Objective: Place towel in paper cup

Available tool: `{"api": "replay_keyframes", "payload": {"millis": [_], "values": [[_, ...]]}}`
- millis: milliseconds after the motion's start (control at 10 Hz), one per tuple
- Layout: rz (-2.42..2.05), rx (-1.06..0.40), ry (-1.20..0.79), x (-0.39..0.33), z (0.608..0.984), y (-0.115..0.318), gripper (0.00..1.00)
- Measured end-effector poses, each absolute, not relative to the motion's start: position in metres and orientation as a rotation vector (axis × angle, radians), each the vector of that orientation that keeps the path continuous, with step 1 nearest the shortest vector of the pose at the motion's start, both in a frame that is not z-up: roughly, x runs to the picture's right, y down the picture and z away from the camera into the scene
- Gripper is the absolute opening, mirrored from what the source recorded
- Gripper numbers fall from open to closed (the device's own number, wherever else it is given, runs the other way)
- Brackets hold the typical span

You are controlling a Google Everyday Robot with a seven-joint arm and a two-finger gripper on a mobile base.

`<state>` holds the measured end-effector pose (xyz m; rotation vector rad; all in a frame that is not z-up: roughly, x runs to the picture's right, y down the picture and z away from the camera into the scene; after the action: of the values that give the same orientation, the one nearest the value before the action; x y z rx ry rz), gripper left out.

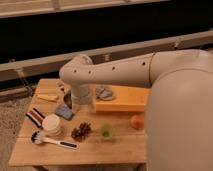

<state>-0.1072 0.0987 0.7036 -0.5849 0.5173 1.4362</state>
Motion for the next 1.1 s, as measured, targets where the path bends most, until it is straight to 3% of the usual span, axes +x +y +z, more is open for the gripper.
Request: {"api": "replay_keyframes", "payload": {"millis": [800, 1100], "values": [[1.432, -0.586, 0.516, -0.108, 0.704, 0.098, 0.65], [1.407, -0.585, 0.505, -0.099, 0.733, 0.082, 0.65]]}}
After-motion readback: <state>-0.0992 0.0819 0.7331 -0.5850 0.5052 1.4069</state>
